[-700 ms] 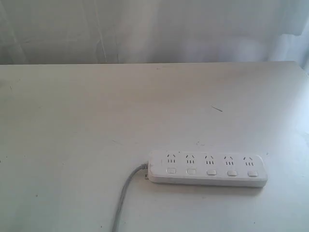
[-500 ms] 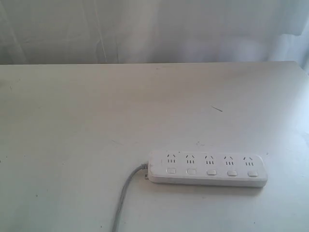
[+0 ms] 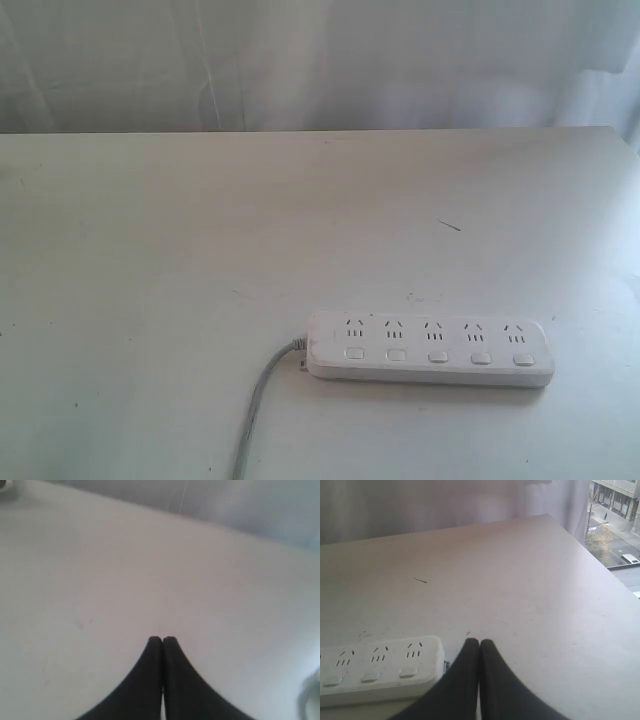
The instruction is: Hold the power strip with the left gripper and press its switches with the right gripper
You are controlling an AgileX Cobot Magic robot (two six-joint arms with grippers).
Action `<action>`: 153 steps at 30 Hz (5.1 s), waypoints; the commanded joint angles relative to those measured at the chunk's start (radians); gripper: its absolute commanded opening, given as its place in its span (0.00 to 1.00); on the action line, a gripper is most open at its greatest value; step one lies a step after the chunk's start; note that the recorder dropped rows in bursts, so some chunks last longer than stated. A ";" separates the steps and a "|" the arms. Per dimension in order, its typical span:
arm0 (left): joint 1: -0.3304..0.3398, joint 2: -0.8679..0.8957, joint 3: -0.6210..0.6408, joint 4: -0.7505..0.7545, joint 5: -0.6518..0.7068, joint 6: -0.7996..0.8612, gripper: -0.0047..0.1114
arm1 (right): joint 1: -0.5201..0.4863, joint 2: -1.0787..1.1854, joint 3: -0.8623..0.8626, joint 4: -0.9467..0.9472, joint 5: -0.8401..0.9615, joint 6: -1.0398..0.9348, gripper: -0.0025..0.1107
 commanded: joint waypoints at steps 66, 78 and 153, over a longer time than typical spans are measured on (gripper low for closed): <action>-0.006 -0.005 -0.499 -0.800 0.678 0.978 0.04 | -0.006 -0.005 0.004 -0.004 0.000 0.001 0.02; -0.006 0.057 -0.501 -0.515 0.518 0.769 0.04 | -0.006 -0.005 0.004 -0.004 0.000 0.001 0.02; -0.875 1.533 -1.189 0.296 0.622 0.864 0.04 | -0.006 -0.005 0.004 -0.002 0.000 0.001 0.02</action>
